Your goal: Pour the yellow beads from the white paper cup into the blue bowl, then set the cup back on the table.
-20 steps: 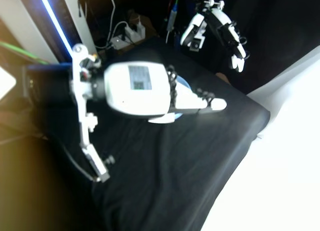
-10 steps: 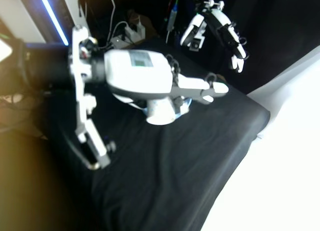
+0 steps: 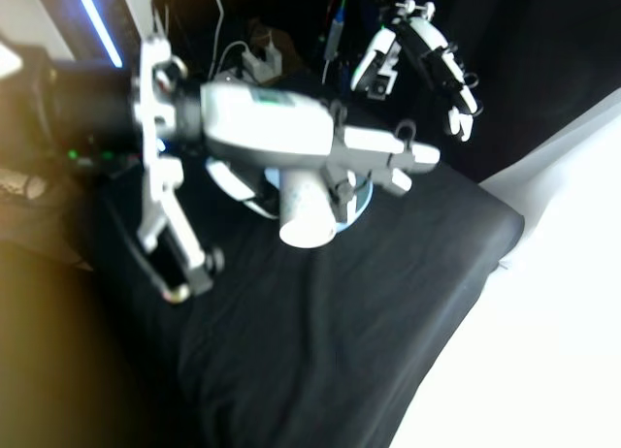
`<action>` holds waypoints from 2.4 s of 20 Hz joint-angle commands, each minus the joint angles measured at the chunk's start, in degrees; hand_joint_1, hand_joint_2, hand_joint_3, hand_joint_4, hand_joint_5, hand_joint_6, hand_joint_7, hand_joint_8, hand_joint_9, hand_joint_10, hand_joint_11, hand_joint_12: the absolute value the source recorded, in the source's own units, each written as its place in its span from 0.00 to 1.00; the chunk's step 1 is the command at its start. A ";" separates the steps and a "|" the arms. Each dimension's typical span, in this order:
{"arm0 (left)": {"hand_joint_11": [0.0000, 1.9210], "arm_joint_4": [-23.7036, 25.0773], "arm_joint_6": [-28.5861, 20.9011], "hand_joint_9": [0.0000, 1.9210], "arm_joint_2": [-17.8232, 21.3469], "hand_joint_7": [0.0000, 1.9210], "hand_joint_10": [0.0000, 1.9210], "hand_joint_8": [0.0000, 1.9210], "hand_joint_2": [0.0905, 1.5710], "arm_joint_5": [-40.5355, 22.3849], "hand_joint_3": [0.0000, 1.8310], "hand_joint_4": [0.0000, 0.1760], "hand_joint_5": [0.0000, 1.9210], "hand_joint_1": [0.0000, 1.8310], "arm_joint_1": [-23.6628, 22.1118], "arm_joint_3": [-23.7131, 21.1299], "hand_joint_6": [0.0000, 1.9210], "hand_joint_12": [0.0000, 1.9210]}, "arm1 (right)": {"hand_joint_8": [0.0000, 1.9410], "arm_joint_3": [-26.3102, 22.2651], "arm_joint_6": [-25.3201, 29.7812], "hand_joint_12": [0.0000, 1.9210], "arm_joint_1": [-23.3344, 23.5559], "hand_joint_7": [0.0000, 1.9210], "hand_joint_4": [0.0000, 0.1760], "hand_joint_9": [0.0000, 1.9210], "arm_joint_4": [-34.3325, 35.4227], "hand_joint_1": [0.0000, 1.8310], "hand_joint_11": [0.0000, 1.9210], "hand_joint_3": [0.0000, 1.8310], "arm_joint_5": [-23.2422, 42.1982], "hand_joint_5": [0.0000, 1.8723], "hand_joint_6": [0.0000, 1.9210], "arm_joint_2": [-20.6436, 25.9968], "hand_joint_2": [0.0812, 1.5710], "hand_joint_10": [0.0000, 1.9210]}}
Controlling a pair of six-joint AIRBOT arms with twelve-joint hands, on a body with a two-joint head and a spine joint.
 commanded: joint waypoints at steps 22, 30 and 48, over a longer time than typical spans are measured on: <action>0.01 -1.80 -1.34 0.12 -0.11 0.17 0.01 0.00 0.52 -8.00 0.00 0.01 0.03 0.40 0.55 -0.35 0.00 0.28 | 0.00 3.00 -0.33 0.00 2.04 0.32 0.00 0.15 21.19 0.64 0.00 0.00 2.20 0.68 0.24 5.19 0.61 0.00; 0.00 -3.67 -2.25 0.10 -0.10 0.16 0.00 0.00 0.52 -9.87 0.00 0.12 0.03 0.40 3.01 -0.70 0.00 0.26 | 0.00 7.73 -11.89 0.00 -11.02 0.35 0.00 0.09 63.71 0.65 0.00 0.00 18.42 0.62 0.34 8.58 0.64 0.00; 0.00 -4.31 -2.89 0.10 -0.52 0.19 0.00 0.00 0.52 -10.57 0.00 0.24 0.04 0.41 4.49 -1.03 0.00 0.24 | 0.01 11.25 -11.86 0.23 -41.18 0.42 0.00 0.18 108.12 0.65 0.00 0.00 43.70 0.64 0.31 2.78 0.63 0.00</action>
